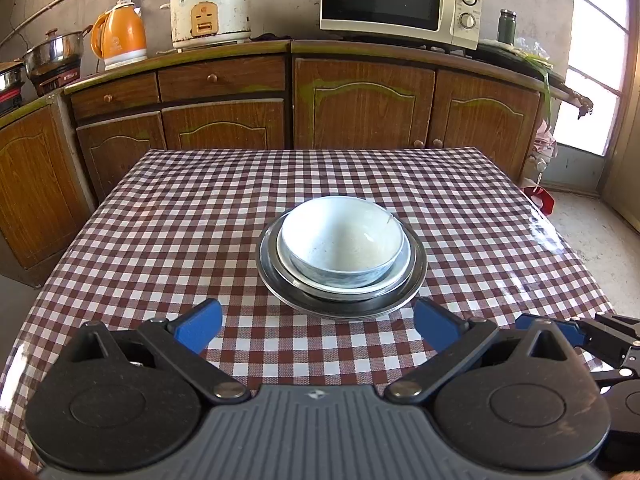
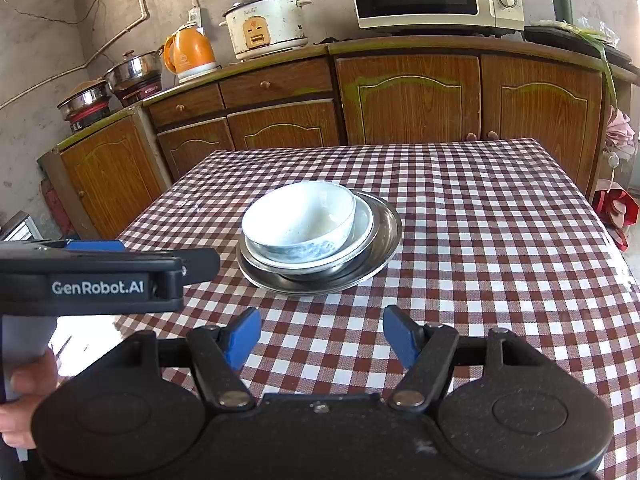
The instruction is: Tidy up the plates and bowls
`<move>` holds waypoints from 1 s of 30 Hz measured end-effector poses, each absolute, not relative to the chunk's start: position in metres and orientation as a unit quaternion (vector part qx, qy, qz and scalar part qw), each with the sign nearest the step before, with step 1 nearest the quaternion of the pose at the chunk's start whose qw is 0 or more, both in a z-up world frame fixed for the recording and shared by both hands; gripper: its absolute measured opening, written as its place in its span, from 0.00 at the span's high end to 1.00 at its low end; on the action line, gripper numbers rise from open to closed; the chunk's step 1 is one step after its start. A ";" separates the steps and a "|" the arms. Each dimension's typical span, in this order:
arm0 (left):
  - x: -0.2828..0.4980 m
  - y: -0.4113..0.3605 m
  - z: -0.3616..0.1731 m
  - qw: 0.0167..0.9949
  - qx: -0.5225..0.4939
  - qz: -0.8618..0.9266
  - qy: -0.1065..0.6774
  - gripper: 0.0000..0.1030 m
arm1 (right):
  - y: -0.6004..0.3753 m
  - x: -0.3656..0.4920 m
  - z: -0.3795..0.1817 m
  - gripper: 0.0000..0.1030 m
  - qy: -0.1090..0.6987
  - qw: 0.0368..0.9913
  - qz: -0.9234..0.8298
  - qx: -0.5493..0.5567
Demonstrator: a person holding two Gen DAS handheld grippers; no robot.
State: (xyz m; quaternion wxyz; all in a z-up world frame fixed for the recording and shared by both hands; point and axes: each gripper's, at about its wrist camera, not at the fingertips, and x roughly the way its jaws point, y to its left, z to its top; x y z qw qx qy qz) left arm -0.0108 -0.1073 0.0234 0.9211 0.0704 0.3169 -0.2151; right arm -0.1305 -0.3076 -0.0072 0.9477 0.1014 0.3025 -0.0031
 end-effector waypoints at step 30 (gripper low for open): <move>-0.007 -0.110 0.019 0.918 0.070 -0.222 0.320 0.00 | -0.309 -0.124 -0.015 0.22 0.314 0.943 -0.004 0.112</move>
